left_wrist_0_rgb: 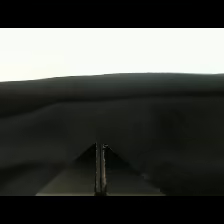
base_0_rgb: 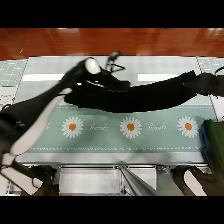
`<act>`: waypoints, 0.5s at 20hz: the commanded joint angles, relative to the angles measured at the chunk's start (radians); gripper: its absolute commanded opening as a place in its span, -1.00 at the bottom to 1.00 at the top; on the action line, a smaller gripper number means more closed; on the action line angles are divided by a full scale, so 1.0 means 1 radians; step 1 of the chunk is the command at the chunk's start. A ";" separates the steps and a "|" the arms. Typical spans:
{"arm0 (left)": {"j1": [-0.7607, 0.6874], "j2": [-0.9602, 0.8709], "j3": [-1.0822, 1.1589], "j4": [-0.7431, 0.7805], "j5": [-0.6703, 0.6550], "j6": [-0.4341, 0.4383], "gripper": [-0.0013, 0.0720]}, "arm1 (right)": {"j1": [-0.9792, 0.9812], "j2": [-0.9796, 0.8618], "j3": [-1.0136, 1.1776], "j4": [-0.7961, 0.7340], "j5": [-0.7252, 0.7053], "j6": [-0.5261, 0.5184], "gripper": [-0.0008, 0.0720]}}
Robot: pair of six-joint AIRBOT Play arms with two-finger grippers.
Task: Fold the shirts.
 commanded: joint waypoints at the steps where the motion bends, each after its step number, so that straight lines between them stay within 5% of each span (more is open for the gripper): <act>1: -0.119 -0.162 0.170 -0.013 -0.144 -0.060 -0.90 | 0.000 0.047 -0.002 0.001 0.026 0.022 -0.91; 6: -0.196 -0.173 0.179 -0.023 -0.145 -0.054 -0.90 | 0.000 0.045 -0.002 0.010 0.022 0.029 -0.91; 10: -0.034 -0.084 0.176 0.042 -0.232 -0.044 -0.90 | 0.013 0.041 -0.002 0.022 0.005 0.048 -0.91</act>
